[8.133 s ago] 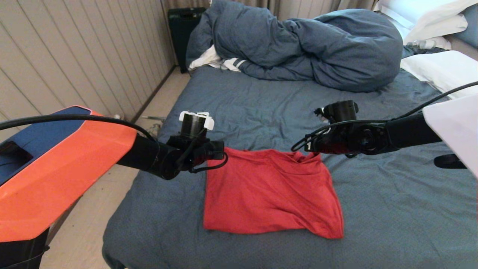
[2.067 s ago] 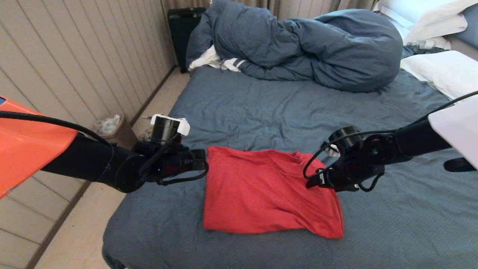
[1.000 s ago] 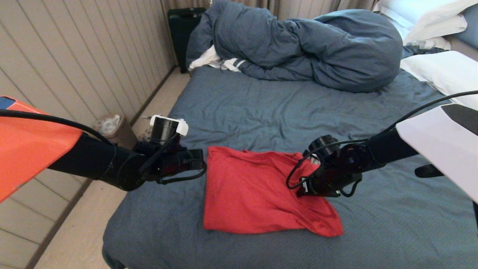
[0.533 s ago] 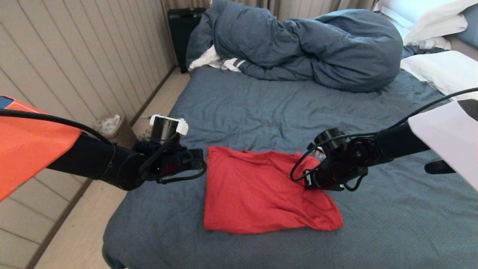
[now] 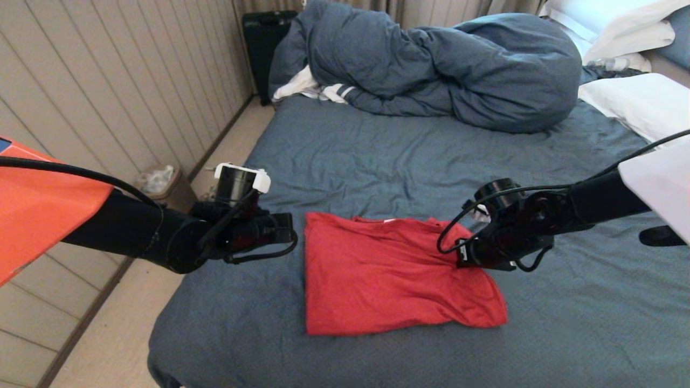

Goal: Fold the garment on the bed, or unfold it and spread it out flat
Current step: Fold the red T-shirt

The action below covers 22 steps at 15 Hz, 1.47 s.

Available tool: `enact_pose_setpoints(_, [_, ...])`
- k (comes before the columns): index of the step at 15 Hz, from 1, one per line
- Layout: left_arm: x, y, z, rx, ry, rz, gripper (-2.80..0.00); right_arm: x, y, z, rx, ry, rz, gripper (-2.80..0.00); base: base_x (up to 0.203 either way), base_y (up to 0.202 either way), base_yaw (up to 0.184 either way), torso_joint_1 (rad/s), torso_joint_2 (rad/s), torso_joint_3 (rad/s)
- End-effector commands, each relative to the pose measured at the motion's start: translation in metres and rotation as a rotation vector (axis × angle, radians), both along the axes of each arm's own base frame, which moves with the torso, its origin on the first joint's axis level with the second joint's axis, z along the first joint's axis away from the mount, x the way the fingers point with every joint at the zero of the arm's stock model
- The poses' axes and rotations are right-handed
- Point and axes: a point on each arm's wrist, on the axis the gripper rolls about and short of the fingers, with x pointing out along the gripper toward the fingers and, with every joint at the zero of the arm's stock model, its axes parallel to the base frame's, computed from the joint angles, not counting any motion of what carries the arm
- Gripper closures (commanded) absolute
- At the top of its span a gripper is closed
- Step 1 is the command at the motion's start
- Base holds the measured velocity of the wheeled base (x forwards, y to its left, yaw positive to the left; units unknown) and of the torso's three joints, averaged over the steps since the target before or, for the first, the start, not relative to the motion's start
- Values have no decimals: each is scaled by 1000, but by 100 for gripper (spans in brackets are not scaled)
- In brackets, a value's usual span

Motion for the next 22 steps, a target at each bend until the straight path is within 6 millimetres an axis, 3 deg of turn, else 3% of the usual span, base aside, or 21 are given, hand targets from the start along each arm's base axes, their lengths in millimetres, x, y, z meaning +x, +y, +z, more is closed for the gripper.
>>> enact_pose_setpoints(1, [-1, 0, 4, -7, -9, -1, 0, -3, -9, 6, -1, -9, -17, 0, 0, 0, 0, 0, 0, 0])
enact_pose_setpoints(11, [-7, -1, 9, -13, -19, -10, 0, -10, -73, 8, -49, -8, -111, 0, 0, 0, 0, 0, 0, 0])
enact_pose_setpoints(13, [-7, -1, 8, -12, -15, -10, 0, -9, -76, 13, -51, -23, -116, 0, 0, 0, 0, 0, 0, 0])
enact_pose_setpoints(15, [-8, -1, 8, -12, -14, -11, 0, -10, -68, 23, -49, -55, -95, 0, 0, 0, 0, 0, 0, 0])
enact_pose_setpoints(22, [-14, 2, 3, -7, 3, -9, 0, -29, 22, 68, -32, -116, 139, 0, 0, 0, 0, 0, 0, 0])
